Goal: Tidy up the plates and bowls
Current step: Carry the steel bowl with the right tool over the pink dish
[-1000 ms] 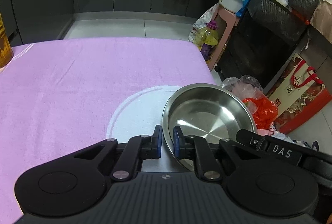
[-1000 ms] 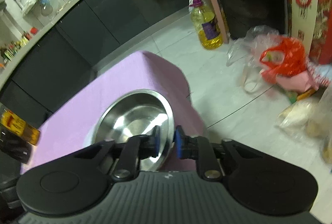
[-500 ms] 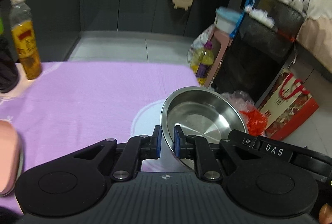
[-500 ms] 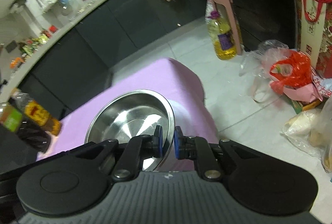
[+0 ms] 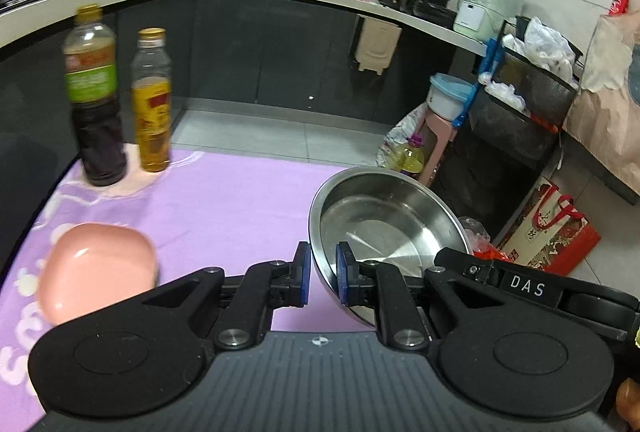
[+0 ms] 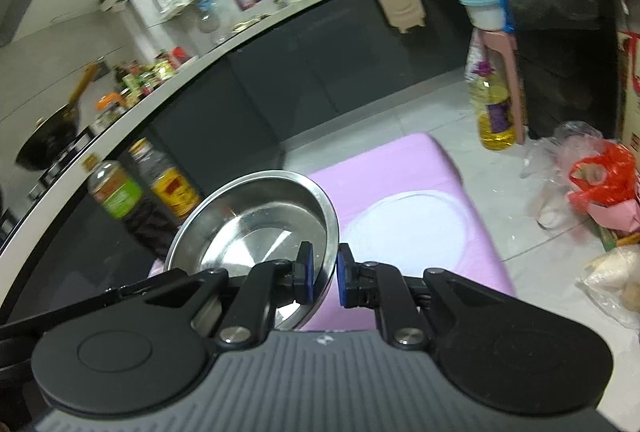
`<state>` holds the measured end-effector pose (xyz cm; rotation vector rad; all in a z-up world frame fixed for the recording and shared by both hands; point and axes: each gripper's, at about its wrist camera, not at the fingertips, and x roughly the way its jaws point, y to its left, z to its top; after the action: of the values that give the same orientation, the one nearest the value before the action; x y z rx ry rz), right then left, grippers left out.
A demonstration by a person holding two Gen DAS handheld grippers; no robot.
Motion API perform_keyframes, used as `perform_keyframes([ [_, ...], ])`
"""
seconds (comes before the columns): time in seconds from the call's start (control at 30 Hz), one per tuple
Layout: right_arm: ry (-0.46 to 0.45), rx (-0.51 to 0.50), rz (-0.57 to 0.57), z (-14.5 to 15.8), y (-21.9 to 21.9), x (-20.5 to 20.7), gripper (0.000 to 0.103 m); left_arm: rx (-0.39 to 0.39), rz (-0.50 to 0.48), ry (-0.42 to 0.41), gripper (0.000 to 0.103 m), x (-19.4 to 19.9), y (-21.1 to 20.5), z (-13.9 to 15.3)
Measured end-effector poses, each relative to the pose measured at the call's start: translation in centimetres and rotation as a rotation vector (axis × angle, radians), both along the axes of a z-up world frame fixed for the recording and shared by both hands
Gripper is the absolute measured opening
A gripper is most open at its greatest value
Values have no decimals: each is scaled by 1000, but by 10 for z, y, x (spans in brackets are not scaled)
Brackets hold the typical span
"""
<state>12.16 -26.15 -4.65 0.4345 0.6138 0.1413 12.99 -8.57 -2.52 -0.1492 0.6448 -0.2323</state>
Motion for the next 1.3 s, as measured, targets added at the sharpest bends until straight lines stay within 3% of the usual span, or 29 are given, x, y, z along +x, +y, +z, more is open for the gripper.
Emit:
perform_keyframes([
  [0.73, 27, -116, 188, 6, 142, 1, 16, -39, 118, -62, 14, -29, 160, -12],
  [1.0, 77, -136, 241, -6, 181, 15, 16, -35, 159, -37, 14, -22, 196, -29],
  [1.3, 119, -161, 247, -17, 196, 29, 16, -47, 158, 5, 15, -7, 207, -45],
])
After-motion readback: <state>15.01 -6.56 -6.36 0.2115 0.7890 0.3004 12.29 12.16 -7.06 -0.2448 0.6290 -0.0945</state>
